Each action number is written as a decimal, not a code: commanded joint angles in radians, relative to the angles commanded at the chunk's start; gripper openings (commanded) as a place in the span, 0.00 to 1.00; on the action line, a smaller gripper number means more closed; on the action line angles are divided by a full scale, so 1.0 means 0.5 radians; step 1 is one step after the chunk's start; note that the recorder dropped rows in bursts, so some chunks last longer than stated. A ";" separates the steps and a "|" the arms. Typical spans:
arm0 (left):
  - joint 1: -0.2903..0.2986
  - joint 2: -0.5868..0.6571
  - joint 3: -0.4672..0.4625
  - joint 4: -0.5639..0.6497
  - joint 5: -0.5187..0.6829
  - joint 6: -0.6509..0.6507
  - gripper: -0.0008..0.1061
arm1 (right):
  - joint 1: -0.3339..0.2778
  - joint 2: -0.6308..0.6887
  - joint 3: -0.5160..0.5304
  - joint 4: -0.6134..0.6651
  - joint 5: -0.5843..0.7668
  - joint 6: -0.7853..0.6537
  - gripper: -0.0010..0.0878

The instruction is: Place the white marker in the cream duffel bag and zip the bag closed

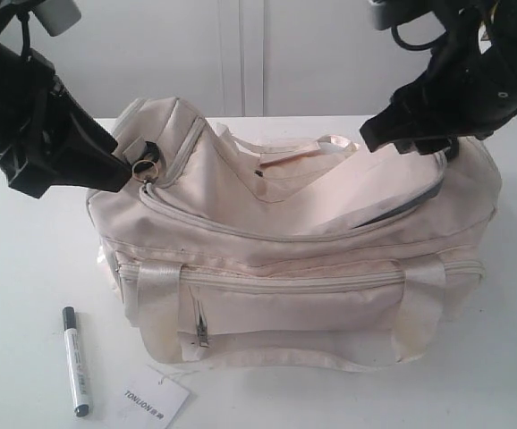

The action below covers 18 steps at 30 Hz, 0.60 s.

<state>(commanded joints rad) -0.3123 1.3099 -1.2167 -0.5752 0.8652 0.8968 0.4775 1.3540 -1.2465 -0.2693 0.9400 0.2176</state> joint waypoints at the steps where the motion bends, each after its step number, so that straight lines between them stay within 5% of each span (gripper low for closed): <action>1: 0.000 0.000 0.000 0.000 0.000 0.000 0.52 | 0.000 0.000 0.000 0.000 0.000 0.058 0.54; 7: 0.000 0.000 0.000 -0.014 -0.004 0.000 0.52 | 0.000 0.000 0.090 -0.150 0.031 0.436 0.55; 18: 0.000 0.000 0.000 -0.014 -0.004 0.000 0.52 | 0.000 0.040 0.127 -0.082 -0.016 0.466 0.54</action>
<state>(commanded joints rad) -0.3123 1.3099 -1.2167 -0.5821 0.8630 0.8968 0.4775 1.3742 -1.1831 -0.3102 0.9321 0.4504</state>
